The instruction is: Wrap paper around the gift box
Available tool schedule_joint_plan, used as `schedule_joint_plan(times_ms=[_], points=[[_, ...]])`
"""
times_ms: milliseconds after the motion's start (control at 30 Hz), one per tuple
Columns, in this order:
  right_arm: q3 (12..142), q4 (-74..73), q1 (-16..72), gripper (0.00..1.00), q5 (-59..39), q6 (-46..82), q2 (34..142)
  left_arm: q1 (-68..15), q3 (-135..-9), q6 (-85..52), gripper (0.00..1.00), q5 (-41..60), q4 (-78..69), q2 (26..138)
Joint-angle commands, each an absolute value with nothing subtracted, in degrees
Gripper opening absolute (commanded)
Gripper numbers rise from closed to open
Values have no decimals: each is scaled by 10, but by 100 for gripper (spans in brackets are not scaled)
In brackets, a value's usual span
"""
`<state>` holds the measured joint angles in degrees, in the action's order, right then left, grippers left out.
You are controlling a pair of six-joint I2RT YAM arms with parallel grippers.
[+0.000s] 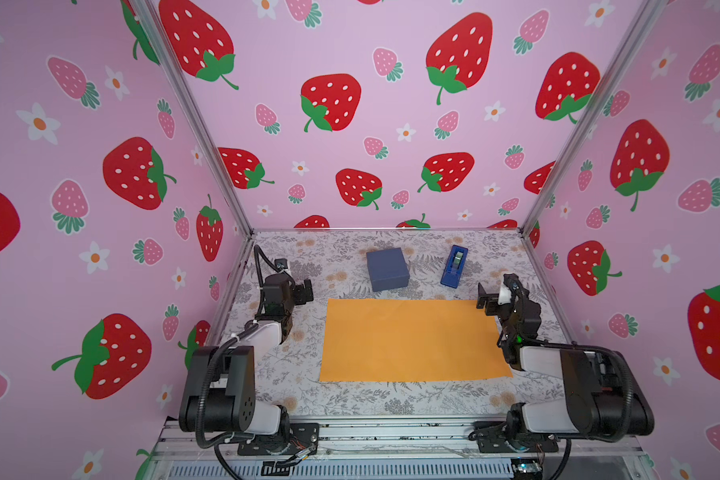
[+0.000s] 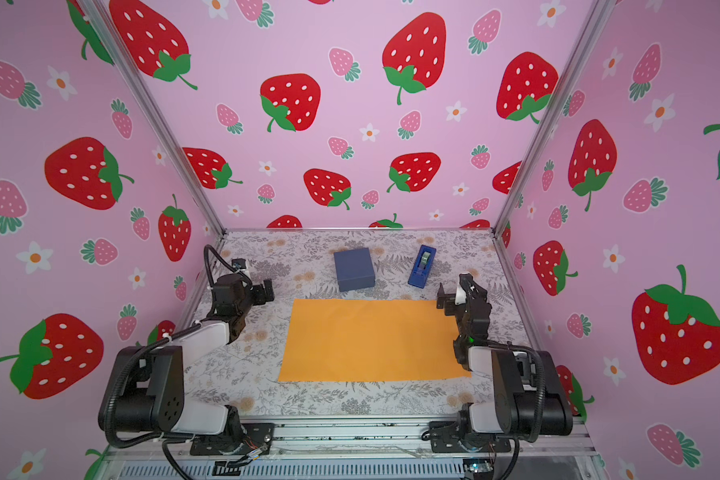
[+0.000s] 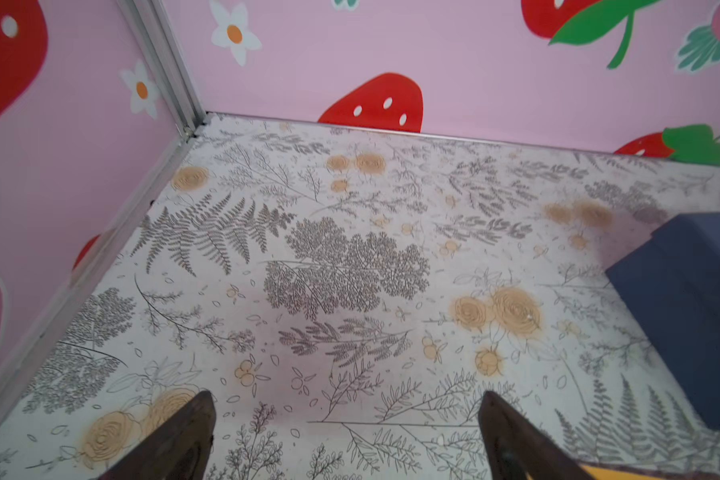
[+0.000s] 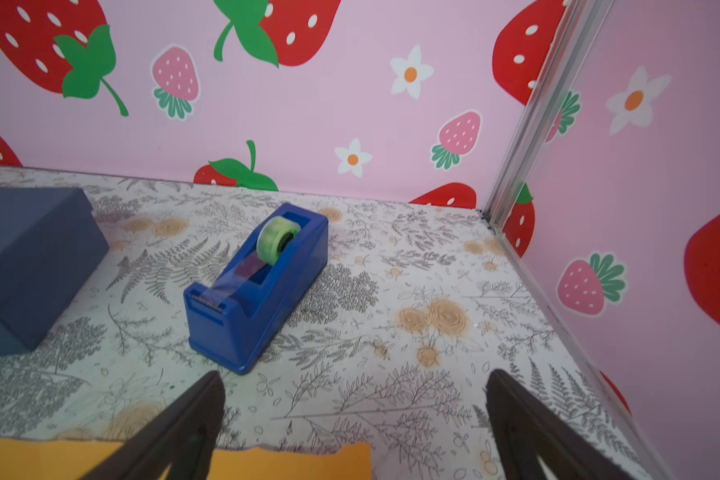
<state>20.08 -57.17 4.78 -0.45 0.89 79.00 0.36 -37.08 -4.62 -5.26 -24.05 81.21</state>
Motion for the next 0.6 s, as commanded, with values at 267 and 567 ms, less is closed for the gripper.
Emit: schedule_joint_plan(times_ms=[267, 567], points=[[386, -310, 72, 84, -121, 180, 825, -34, -562, -229, 96, 48, -3, 862], [574, -115, 119, 69, -152, 270, 965, -123, -679, -288, 94, 160, 44, 958]])
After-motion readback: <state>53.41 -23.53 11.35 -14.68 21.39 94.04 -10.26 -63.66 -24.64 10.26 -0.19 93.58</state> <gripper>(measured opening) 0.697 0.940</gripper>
